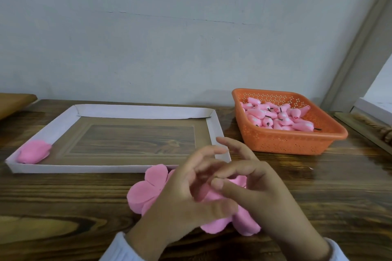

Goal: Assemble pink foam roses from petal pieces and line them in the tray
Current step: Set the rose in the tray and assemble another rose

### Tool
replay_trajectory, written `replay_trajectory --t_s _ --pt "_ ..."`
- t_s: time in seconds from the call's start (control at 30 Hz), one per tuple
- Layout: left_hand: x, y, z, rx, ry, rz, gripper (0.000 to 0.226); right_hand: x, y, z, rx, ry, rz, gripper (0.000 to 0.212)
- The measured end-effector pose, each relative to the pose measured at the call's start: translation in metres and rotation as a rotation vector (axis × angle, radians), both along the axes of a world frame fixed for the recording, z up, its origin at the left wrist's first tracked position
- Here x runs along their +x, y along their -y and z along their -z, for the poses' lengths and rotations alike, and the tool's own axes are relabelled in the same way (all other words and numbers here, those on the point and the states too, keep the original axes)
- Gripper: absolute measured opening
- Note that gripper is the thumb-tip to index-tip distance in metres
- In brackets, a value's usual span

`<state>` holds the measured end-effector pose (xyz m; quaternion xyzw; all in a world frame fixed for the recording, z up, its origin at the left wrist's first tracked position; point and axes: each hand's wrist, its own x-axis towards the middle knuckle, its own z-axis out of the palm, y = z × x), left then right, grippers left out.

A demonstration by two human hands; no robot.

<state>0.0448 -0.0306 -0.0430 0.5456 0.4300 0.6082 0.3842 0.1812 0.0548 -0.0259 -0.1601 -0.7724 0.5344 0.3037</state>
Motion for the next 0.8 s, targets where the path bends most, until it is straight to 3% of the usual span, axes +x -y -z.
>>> replay_trajectory --t_s 0.1,0.2,0.37,0.5,0.73,0.8 --pt "0.006 0.000 0.001 0.000 -0.146 -0.006 0.075 -0.002 0.004 0.000 -0.046 -0.007 -0.015 0.002" --pt "0.011 -0.001 0.000 0.004 -0.242 -0.054 0.065 -0.003 0.006 -0.002 -0.159 -0.074 -0.024 0.009" --pt "0.013 -0.001 0.003 -0.071 -0.127 -0.049 0.058 -0.003 0.006 -0.004 -0.296 -0.118 0.046 0.014" --pt "0.014 0.000 0.001 -0.147 0.015 0.090 0.055 -0.002 0.004 -0.003 -0.356 -0.108 0.115 0.012" --pt "0.010 0.005 0.002 -0.249 -0.086 0.177 0.060 -0.001 0.002 -0.005 -0.495 -0.211 0.120 0.015" --pt "0.003 0.006 -0.001 -0.250 -0.148 0.238 0.074 0.002 0.000 -0.004 -0.472 -0.198 0.138 0.016"
